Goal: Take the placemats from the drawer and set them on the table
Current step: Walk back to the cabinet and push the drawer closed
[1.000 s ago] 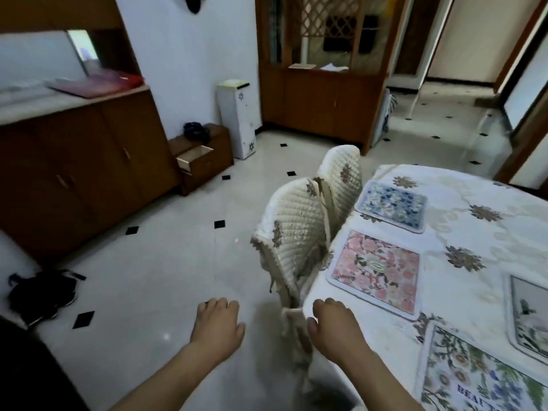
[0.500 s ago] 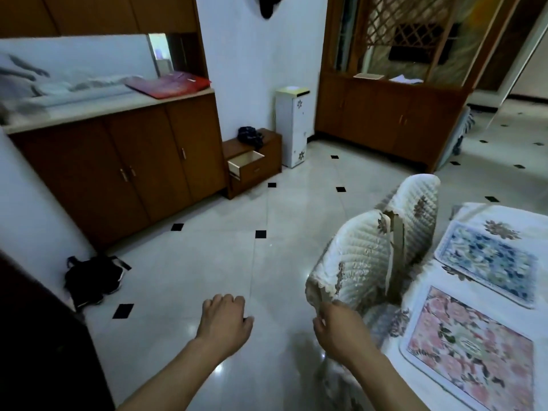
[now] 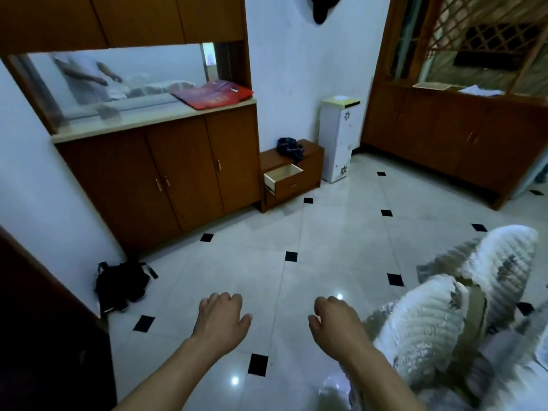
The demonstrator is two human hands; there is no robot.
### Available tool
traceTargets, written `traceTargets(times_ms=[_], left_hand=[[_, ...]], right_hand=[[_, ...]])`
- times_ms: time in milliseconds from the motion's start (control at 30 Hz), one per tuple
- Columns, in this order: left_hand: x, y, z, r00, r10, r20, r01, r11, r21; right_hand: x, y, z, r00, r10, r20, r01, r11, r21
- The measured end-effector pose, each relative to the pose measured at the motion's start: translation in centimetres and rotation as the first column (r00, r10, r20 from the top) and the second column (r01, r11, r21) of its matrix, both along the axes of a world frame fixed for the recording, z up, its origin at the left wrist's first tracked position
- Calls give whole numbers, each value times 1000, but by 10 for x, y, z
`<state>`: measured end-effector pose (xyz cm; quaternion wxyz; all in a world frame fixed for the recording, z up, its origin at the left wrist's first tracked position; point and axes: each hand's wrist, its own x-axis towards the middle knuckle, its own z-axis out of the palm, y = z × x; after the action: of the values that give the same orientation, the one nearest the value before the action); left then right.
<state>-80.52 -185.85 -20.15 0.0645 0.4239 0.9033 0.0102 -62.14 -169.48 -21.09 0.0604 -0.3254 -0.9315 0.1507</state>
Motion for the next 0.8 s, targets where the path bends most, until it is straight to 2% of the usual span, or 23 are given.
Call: traceTargets(times_ms=[233,433,800], left_hand=[[-113,65,-5,1000,12,3,-12,1000,18],[-218,139,6,999,-34,20,33,998,60],[-316,298,-6,988,-146,44,143,987,68]], right_hand=[[-108,61,-9,1000,-24,18,24,1000,3],[-198,125,3,992,-116,46,115,993,36],[-268,259,-6,955,-284,85,287,958,-19]])
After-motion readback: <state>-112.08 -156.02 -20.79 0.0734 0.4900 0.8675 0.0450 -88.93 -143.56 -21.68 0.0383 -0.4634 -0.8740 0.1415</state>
